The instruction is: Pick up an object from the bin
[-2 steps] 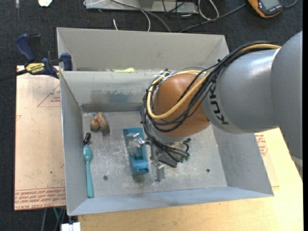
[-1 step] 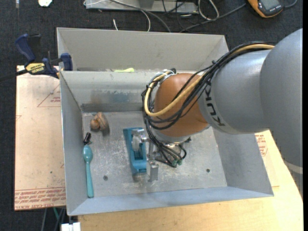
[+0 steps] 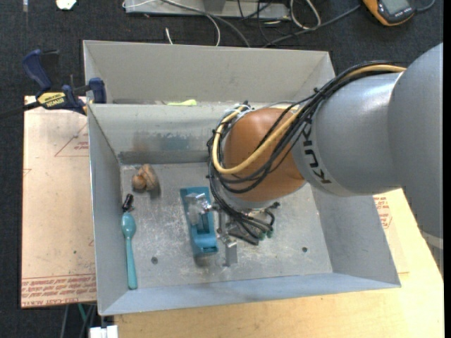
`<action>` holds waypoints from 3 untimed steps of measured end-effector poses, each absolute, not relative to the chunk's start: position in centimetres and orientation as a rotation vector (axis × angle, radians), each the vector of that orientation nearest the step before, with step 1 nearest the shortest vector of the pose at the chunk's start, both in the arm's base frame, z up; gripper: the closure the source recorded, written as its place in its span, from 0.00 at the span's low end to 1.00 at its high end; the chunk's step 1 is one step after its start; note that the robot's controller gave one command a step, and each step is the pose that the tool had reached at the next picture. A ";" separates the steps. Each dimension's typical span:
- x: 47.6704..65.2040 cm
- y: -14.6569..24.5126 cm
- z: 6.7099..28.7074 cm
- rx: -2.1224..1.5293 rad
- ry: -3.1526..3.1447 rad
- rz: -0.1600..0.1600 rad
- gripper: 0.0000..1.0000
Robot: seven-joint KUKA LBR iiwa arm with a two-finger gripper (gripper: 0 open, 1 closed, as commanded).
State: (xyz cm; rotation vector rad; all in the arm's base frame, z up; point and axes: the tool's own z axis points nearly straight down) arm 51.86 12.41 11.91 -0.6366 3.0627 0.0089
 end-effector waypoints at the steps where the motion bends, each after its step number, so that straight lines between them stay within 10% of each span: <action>1: 51.4 11.4 11.4 -0.880 3.001 0.008 0.00; 3: 51.1 12.1 10.2 -0.905 2.993 0.010 0.00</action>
Offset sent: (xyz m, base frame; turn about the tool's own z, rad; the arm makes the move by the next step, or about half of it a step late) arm -0.0154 -0.0160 -0.0032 -0.2523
